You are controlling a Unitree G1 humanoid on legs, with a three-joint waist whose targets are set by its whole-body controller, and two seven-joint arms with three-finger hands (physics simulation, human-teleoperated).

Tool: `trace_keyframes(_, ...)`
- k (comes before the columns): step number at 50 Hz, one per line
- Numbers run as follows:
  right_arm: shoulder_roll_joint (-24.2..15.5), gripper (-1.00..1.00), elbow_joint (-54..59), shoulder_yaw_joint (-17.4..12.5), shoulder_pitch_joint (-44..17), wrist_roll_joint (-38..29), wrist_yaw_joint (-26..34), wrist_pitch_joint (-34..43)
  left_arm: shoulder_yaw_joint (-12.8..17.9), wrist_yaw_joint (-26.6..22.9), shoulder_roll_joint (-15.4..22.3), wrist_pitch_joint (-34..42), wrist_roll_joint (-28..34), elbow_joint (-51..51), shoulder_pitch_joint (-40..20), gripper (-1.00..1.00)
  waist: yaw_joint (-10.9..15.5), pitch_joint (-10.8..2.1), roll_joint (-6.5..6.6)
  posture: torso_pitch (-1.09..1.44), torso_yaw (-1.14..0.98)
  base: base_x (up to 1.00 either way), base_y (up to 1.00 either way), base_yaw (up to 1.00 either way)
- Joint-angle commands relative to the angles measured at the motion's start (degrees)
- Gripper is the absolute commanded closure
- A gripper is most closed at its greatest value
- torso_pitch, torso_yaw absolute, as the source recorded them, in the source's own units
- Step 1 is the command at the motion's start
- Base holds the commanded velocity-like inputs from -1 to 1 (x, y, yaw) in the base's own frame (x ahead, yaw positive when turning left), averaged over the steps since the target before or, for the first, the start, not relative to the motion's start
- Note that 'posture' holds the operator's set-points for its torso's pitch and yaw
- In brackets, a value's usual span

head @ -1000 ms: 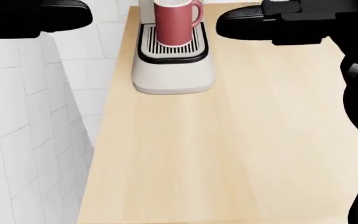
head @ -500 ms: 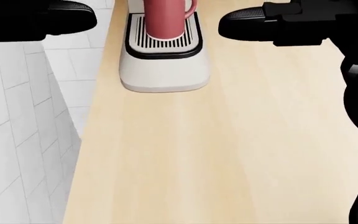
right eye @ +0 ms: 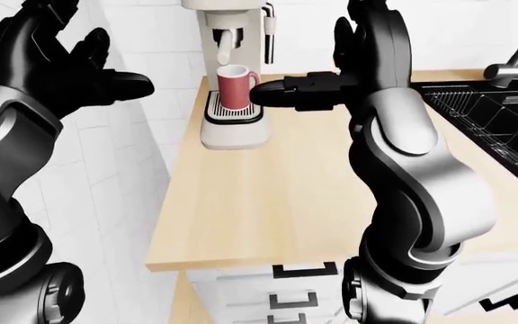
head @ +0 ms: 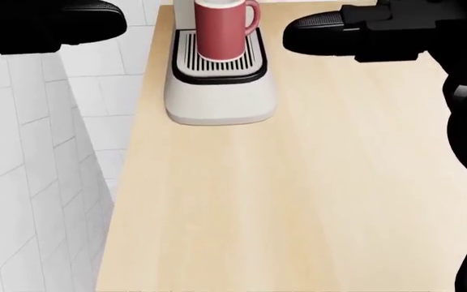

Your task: Press the button on the coffee machine to serve coffee.

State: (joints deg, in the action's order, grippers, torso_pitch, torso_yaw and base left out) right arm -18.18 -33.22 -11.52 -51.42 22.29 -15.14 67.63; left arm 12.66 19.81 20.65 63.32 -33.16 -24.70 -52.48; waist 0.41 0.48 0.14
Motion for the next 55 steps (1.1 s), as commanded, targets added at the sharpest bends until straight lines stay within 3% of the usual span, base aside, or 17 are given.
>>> trace_keyframes(1, -0.6, -1.00, -1.1, -0.6, -1.8, -0.1, -0.2, -1.4, 0.6, 0.0, 0.6, -1.6, -0.2, -1.1, -1.8, -1.00, 0.0, -1.75, 0.07, -0.12, 0.00, 0.00, 0.00, 0.00)
trace_keyframes(11, -0.5, -1.00, -1.2, -0.5, -1.7, 0.0, -0.3, -1.5, 0.3, 0.2, 0.7, -1.4, -0.5, -1.1, -1.7, -1.00, 0.0, -3.63, 0.16, -0.17, 0.00, 0.00, 0.00, 0.00)
trace_keyframes(42, -0.6, -1.00, -1.0, -0.4, -1.3, 0.3, -0.2, -2.1, 0.3, 0.6, 0.7, -2.1, -0.8, -0.9, -1.8, -1.00, 0.0, -13.62, 0.40, -0.37, 0.00, 0.00, 0.00, 0.00)
trace_keyframes(55, -0.6, -1.00, -1.1, -0.6, -1.6, 0.5, -0.4, -1.8, 0.5, 0.8, 0.7, -1.5, -1.2, -1.3, -2.1, -1.00, 0.3, -15.95, 0.35, -0.43, 0.00, 0.00, 0.00, 0.00)
